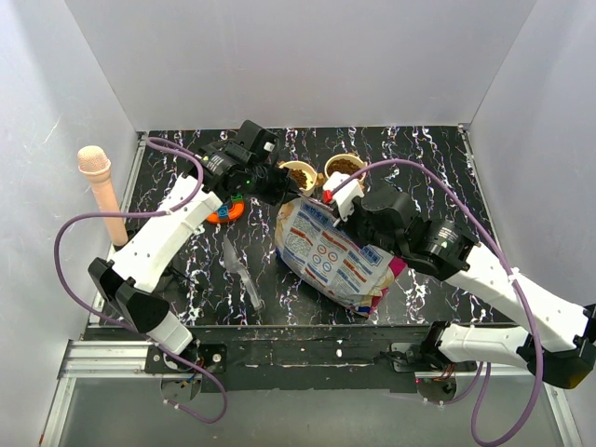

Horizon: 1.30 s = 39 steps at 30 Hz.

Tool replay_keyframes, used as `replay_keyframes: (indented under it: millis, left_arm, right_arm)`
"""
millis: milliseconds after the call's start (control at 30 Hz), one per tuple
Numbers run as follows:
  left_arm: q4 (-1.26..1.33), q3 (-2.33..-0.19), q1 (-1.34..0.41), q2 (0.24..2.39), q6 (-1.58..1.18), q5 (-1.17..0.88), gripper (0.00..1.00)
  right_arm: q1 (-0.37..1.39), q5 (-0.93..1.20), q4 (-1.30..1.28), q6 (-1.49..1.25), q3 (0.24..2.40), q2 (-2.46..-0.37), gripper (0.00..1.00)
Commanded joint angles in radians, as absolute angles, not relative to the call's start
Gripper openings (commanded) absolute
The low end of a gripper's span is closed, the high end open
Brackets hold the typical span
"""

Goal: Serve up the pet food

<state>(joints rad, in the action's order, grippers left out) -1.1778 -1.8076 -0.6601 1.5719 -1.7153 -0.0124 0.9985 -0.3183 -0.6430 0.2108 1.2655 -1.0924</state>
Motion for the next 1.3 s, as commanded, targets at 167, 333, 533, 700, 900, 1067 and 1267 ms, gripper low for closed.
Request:
replay_keyframes:
  millis: [167, 333, 533, 700, 900, 1067, 1267]
  left_arm:
    - [-1.172, -1.867, -0.655, 1.560, -1.704, 0.028, 0.00]
    - [-1.163, -1.861, -0.655, 1.560, -1.707, 0.012, 0.00]
    - [-1.169, -1.861, -0.653, 1.560, -1.707, 0.014, 0.00]
    - [-1.167, -1.858, -0.649, 1.562, -1.707, 0.008, 0.00]
    - [-1.166, -1.861, -0.649, 1.575, -1.707, 0.000, 0.00]
    - [-1.166, -1.873, -0.649, 1.585, -1.703, 0.000, 0.00]
    - [-1.167, -1.878, -0.649, 1.594, -1.697, -0.041, 0.00]
  right_arm:
    - [0.971, -0.321, -0.839, 0.124, 1.232, -0.993, 0.25]
    - [0.971, -0.360, -0.860, 0.112, 1.160, -0.897, 0.02]
    - [0.969, -0.437, -0.952, 0.031, 1.203, -0.874, 0.01]
    - [0.966, -0.417, -1.011, 0.008, 1.175, -0.795, 0.22]
    - [0.966, -0.436, -1.104, -0.043, 1.140, -0.744, 0.01]
    - [0.966, -0.408, -1.137, -0.061, 1.161, -0.713, 0.20]
    - [0.966, -0.445, -1.189, -0.035, 1.157, -0.718, 0.24]
